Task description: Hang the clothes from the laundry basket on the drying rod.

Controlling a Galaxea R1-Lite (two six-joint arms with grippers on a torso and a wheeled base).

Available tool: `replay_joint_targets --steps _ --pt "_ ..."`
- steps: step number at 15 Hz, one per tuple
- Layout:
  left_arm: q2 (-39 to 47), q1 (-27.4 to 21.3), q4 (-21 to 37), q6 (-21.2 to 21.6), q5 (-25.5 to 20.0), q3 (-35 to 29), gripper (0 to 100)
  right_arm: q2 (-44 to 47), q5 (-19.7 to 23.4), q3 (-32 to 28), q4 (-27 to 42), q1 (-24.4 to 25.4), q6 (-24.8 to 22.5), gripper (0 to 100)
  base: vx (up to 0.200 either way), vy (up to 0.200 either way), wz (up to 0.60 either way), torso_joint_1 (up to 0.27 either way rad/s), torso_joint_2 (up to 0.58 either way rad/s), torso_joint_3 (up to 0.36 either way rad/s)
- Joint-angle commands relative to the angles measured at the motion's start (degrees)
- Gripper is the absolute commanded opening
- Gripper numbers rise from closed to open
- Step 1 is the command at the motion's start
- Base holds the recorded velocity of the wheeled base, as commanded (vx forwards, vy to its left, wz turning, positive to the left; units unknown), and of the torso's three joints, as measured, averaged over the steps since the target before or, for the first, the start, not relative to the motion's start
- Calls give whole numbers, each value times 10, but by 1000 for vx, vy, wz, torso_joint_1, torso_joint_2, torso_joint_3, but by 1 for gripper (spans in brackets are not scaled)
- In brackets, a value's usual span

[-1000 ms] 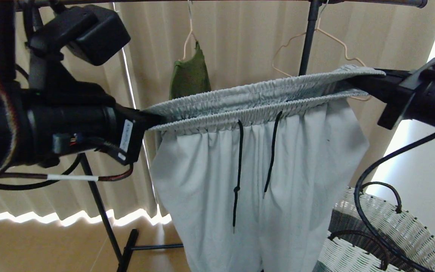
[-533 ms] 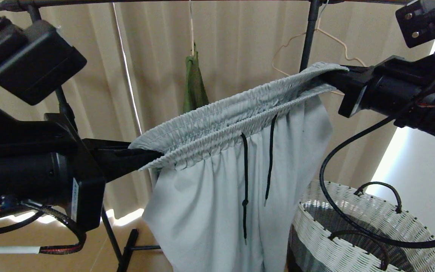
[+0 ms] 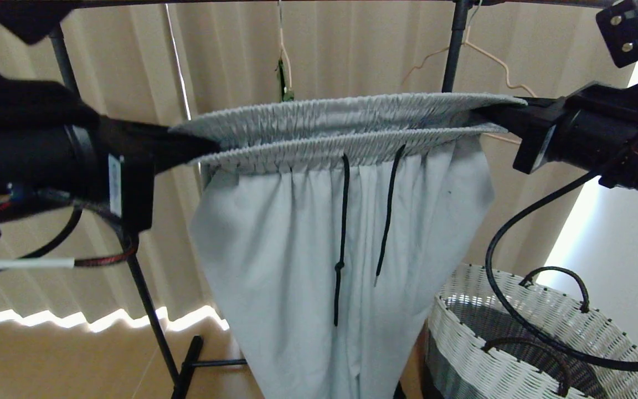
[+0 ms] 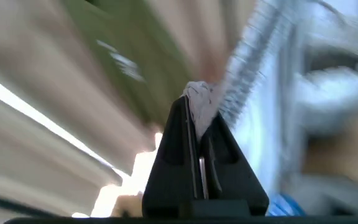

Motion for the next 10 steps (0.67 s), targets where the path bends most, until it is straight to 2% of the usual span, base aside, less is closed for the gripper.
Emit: replay_joint_targets --steps 1,2,3,5,10 --pt "80 20 -53 -4 54 -60 0 -64 0 -3 52 -10 0 0 0 0 0 0 0 0" --pt "93 17 -68 -12 80 -59 0 -83 1 2 72 -10 0 0 0 0 0 0 0 0" --pt "101 9 -76 -23 88 -49 0 -108 2 23 94 -10 1 0 0 0 0 0 0 0" --pt "98 -13 -75 -34 89 -46 0 -125 2 75 90 -8 1 0 0 0 0 0 0 0" --pt "94 -34 -75 -32 89 -45 0 -121 7 79 86 -1 1 0 0 0 0 0 0 0"
